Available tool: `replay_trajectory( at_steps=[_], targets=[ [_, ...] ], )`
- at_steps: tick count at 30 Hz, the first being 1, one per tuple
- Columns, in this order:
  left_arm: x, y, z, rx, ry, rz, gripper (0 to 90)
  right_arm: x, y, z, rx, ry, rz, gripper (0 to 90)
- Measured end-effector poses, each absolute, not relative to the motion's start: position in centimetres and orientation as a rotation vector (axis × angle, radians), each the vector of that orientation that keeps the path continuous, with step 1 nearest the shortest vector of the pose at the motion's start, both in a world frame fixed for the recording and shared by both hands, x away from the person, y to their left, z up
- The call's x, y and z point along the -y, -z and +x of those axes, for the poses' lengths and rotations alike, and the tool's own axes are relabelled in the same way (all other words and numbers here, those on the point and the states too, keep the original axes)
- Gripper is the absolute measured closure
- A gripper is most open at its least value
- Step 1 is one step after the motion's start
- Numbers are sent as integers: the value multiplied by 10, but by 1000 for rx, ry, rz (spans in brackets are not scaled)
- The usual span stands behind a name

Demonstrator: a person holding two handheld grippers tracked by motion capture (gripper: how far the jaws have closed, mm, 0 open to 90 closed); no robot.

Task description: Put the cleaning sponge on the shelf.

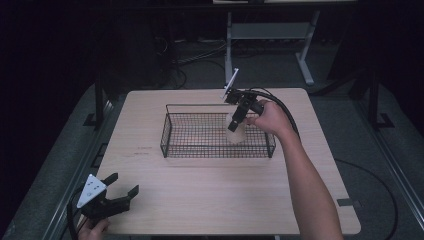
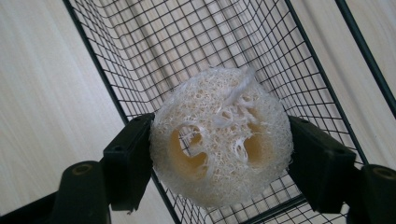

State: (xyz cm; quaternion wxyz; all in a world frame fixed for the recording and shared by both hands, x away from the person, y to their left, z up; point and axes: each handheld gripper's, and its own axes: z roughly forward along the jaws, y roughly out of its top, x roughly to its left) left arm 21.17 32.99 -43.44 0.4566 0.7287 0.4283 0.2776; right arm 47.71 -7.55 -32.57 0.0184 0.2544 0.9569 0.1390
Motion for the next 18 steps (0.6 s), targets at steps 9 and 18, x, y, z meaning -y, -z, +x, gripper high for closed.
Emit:
replay_trajectory(
  at_steps=[9, 18],
  targets=[
    [-330, 434, 212, -1056, -682, 1796, 138, 79, 342, 482, -2969, -431, 842, 278],
    [-330, 435, 211, -1059, -681, 1795, 138, 79, 358, 482, -2987, -431, 864, 278]
  ],
)
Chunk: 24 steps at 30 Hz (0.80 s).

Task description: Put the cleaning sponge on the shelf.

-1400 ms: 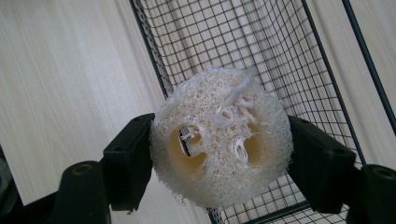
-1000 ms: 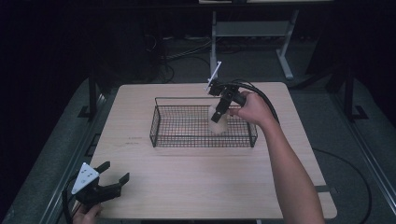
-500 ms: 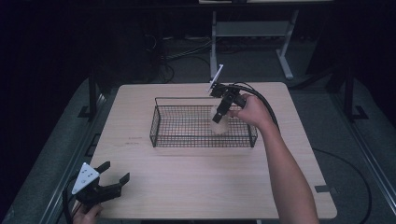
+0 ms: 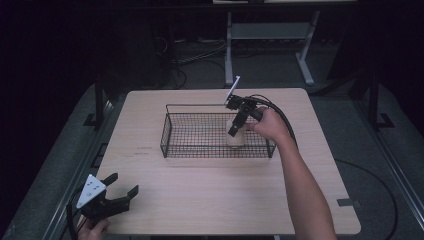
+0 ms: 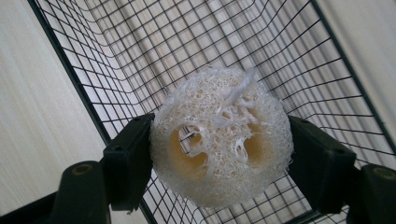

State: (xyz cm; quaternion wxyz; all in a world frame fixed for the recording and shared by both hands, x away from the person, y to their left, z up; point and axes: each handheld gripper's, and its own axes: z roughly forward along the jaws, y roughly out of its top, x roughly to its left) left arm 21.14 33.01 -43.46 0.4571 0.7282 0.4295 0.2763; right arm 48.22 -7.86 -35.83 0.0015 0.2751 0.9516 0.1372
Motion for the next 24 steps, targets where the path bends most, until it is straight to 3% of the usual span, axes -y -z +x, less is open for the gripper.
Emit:
replay_trajectory(
  at_steps=[24],
  targets=[
    [-330, 435, 213, -1065, -682, 1795, 138, 77, 382, 485, -3008, -453, 881, 277]
  ],
)
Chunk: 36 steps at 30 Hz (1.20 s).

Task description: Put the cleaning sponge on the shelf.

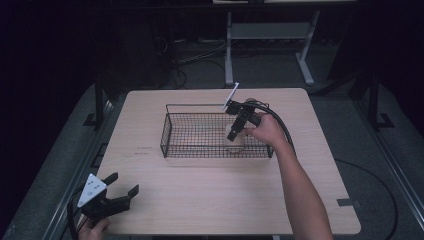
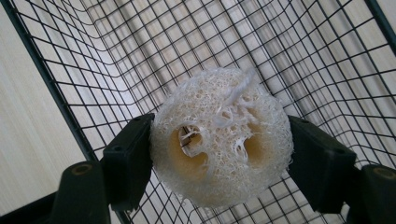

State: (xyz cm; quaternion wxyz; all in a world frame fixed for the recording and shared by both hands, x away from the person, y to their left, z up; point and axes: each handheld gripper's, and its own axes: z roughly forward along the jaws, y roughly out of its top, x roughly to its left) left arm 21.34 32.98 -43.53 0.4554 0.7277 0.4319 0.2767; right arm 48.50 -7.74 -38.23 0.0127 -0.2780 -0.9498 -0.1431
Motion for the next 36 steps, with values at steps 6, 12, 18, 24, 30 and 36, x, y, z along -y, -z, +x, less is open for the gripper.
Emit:
replay_trajectory(
  at_steps=[6, 12, 18, 24, 30, 36],
  targets=[
    [-329, 436, 213, -1059, -679, 1803, 138, 80, 386, 483, 2946, 473, -892, 264],
    [-328, 435, 213, -1054, -681, 1807, 138, 84, 381, 480, 2956, 465, -906, 201],
    [-328, 435, 213, -1054, -679, 1808, 138, 89, 372, 476, 2948, 510, -904, 181],
    [-326, 436, 213, -1052, -676, 1809, 138, 92, 362, 470, 2960, 549, -899, 160],
    [-328, 436, 212, -1055, -679, 1811, 138, 93, 352, 463, 2967, 588, -892, 146],
    [-326, 436, 213, -1048, -681, 1821, 138, 96, 342, 455, 2978, 618, -871, 146]
  ],
)
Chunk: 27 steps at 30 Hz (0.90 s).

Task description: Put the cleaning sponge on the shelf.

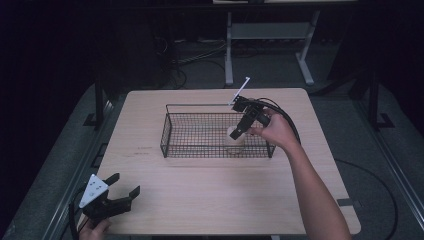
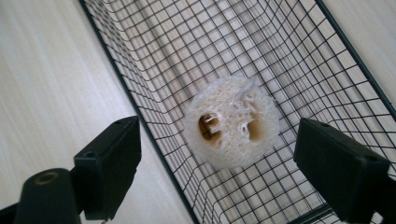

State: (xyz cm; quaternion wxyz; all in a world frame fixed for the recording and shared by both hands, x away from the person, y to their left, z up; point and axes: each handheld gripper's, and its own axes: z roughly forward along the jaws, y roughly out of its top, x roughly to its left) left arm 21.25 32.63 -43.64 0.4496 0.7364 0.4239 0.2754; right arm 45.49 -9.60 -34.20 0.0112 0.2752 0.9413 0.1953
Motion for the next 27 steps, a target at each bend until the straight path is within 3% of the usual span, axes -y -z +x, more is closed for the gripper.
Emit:
replay_trajectory(
  at_steps=[17, 27],
  targets=[
    [-326, 436, 212, -1047, -680, 1822, 138, 99, 323, 414, -2954, -653, 740, 146],
    [-324, 436, 212, -1045, -675, 1825, 138, 110, 331, 383, -2994, -648, 699, 146]
  ],
)
